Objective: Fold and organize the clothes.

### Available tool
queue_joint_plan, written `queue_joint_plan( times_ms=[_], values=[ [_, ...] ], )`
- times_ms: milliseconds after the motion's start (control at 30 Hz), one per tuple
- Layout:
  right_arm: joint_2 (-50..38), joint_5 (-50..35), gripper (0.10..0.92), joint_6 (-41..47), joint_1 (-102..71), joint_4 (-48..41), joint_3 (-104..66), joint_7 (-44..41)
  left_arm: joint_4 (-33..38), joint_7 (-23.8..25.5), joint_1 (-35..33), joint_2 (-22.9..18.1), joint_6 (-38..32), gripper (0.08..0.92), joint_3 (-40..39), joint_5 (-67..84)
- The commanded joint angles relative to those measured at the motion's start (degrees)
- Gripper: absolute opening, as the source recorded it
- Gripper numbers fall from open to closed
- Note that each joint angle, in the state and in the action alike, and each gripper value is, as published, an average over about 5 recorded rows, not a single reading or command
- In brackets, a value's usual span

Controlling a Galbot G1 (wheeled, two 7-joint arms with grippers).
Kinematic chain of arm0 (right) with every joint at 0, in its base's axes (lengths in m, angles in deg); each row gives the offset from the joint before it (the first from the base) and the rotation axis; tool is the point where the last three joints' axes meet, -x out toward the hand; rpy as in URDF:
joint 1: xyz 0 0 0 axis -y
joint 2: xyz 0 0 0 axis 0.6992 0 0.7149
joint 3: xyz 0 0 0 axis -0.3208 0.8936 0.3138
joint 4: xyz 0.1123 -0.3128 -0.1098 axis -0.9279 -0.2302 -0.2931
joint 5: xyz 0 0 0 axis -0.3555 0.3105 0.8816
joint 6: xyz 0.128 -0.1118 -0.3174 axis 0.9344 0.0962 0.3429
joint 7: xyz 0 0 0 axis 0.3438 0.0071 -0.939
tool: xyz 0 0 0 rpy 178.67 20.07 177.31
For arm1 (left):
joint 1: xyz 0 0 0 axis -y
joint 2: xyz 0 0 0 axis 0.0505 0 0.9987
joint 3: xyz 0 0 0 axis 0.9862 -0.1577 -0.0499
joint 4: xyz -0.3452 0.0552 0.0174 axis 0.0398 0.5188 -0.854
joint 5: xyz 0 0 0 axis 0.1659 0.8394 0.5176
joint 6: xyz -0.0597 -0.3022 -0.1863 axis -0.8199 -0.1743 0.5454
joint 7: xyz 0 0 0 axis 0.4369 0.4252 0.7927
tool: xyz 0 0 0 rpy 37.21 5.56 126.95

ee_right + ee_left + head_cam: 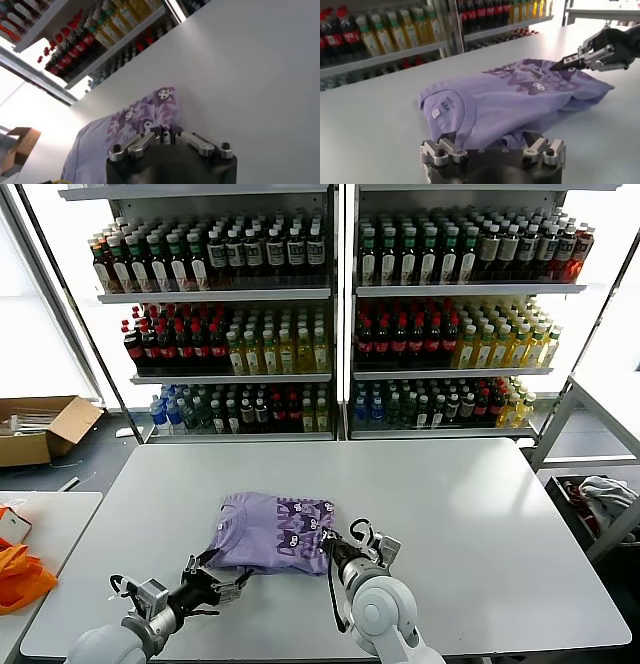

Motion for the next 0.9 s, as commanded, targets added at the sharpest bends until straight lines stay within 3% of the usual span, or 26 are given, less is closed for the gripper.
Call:
queue_joint_plan(
  times_ms=[33, 167, 900],
  values=[
    [0.03, -0.01, 0.166, 0.14, -0.32, 0.53, 0.32, -0.16, -0.3, -3.66, 0.41, -1.15, -3.06, 0.823, -1.01, -9.0],
    [0.1, -0.01, 0.113, 0.24, -0.2, 0.69, 0.55, -0.14, -0.41, -4.64, -0.12, -1.74, -4.85, 0.822, -1.01, -13.21],
    [-1.68, -1.89, 0.113, 2.0, -0.53, 3.13, 0.53, 0.1, -5.27, -5.47, 1.08, -3.05, -4.98, 0.823, -1.11, -18.92]
  ],
)
